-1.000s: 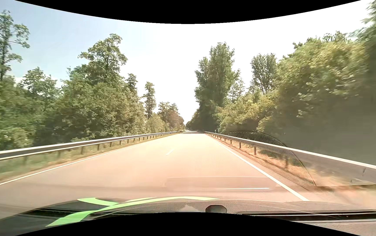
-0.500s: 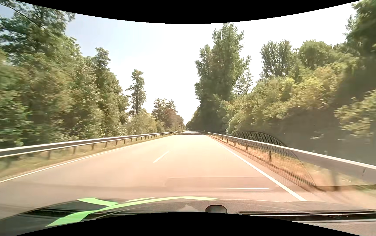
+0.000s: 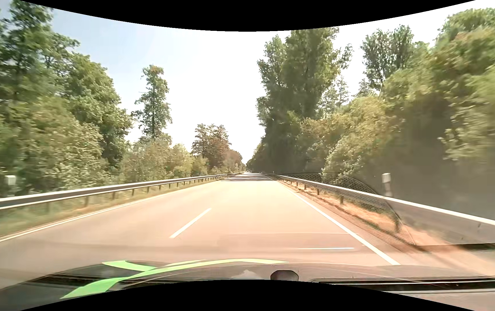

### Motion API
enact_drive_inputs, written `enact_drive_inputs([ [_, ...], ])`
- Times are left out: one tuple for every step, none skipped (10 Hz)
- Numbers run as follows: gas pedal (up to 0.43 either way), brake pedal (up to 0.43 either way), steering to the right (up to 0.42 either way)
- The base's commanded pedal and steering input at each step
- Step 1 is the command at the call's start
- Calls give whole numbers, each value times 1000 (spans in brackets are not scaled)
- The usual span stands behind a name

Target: Follow the waypoints while adhering to traffic rules and regulations

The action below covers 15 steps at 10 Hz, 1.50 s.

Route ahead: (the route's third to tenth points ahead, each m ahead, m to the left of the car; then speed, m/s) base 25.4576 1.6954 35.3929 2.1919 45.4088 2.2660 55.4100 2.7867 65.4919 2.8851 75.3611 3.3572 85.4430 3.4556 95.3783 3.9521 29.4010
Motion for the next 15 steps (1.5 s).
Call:
enact_drive_inputs([
  [260,0,-4],
  [248,0,-4],
  [248,0,-4],
  [260,0,-4],
  [268,0,-4],
  [287,0,-4],
  [299,0,-5],
  [299,0,-6],
  [299,0,-5],
  [268,0,-5],
  [248,0,-5],
  [248,0,-5],
  [248,0,-6],
  [240,0,-5],
  [240,0,-5],
])
